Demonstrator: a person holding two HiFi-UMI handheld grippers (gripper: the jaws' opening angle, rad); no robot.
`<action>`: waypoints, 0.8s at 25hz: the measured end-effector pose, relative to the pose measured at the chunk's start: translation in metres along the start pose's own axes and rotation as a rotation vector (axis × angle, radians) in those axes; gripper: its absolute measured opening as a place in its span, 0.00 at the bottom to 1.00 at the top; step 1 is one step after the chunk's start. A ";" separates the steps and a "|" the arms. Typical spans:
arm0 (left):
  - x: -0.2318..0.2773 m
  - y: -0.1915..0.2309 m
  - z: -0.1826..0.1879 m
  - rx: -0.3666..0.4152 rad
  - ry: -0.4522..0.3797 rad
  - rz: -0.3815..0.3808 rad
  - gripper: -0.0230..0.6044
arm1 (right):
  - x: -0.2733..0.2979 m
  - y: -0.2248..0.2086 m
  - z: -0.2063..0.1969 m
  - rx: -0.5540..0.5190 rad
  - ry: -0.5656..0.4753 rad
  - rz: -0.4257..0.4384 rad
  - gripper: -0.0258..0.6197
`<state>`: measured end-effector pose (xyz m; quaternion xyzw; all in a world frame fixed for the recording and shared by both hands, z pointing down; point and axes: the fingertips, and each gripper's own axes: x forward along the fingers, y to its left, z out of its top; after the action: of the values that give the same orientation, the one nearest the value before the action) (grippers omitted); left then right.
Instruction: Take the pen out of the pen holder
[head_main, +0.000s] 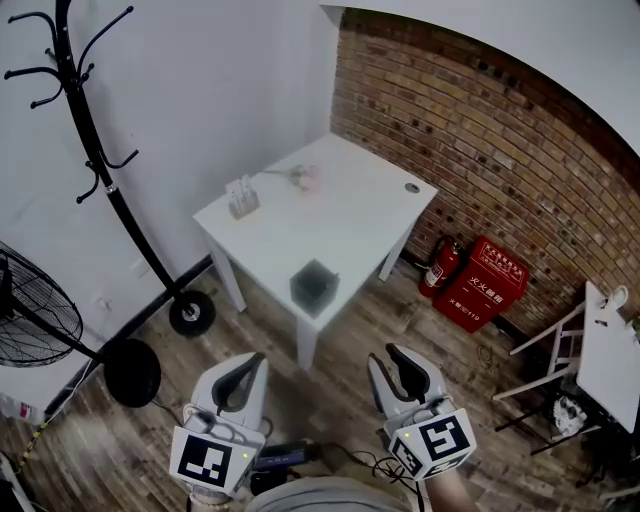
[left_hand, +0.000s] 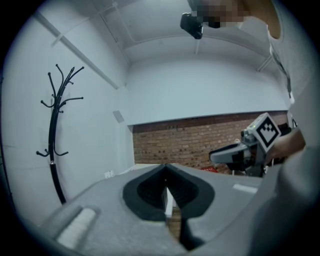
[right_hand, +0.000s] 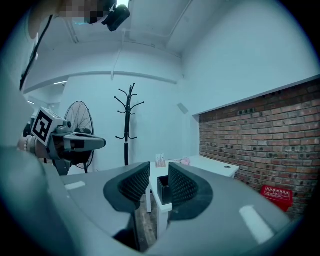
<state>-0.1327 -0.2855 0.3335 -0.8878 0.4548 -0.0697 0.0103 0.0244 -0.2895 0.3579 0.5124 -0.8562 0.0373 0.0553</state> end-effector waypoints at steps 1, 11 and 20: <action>0.001 0.003 -0.002 -0.006 0.007 -0.002 0.03 | 0.004 0.001 0.000 -0.001 0.001 -0.001 0.20; 0.000 0.023 -0.009 -0.013 0.015 -0.007 0.03 | 0.017 0.012 -0.003 -0.002 0.018 -0.012 0.20; -0.001 0.032 -0.005 0.001 0.009 0.007 0.03 | 0.028 0.012 0.000 -0.003 0.002 -0.005 0.20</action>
<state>-0.1593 -0.3032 0.3363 -0.8858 0.4579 -0.0742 0.0090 0.0008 -0.3089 0.3612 0.5143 -0.8549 0.0363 0.0571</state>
